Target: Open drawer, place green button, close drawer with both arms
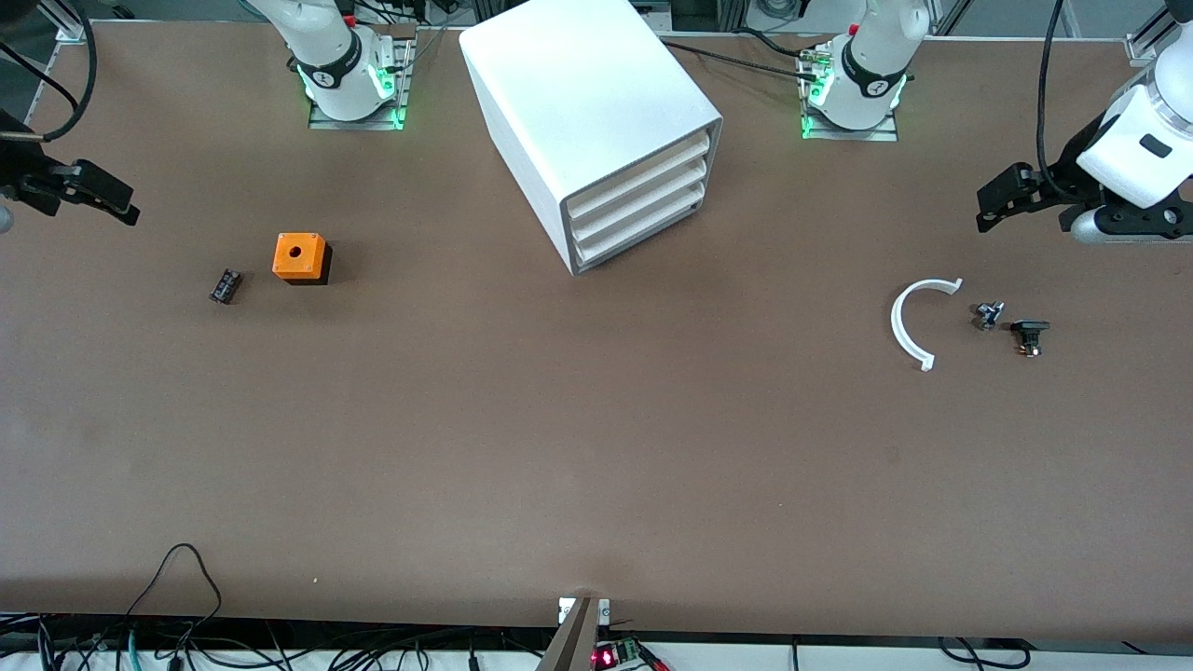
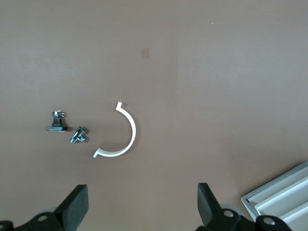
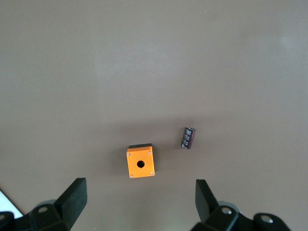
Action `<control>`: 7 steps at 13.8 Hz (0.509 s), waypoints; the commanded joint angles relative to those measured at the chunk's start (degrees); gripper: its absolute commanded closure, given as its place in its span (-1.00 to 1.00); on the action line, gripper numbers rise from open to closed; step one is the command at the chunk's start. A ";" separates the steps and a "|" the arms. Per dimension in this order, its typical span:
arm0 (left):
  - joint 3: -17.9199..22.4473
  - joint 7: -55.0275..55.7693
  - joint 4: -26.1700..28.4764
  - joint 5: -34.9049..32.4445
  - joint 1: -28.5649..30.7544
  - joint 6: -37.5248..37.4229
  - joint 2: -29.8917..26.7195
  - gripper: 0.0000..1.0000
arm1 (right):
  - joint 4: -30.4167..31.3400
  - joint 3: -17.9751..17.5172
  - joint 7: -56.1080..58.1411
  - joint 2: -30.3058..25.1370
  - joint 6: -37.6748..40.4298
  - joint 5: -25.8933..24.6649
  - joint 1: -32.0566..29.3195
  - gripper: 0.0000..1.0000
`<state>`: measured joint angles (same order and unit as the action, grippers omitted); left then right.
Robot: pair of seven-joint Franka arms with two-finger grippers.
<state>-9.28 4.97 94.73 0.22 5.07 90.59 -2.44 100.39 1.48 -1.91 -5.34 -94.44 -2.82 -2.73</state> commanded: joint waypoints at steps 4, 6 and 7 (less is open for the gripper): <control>0.23 -1.10 -4.64 -4.35 -4.10 -4.28 2.09 -1.00 | -0.72 0.02 0.59 0.42 1.19 0.80 0.01 -1.00; 0.32 -1.28 -4.81 -4.17 -3.75 -4.19 2.18 -1.00 | -0.64 0.11 0.59 0.51 1.10 0.71 -0.08 -1.00; 0.49 -1.36 -4.73 -3.74 -3.66 -4.19 2.18 -1.00 | -0.55 0.11 0.33 0.68 1.02 0.79 0.01 -1.00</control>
<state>-9.09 4.80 92.33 -2.50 1.30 87.97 -1.60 100.27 1.48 -1.90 -4.92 -94.10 -2.82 -2.73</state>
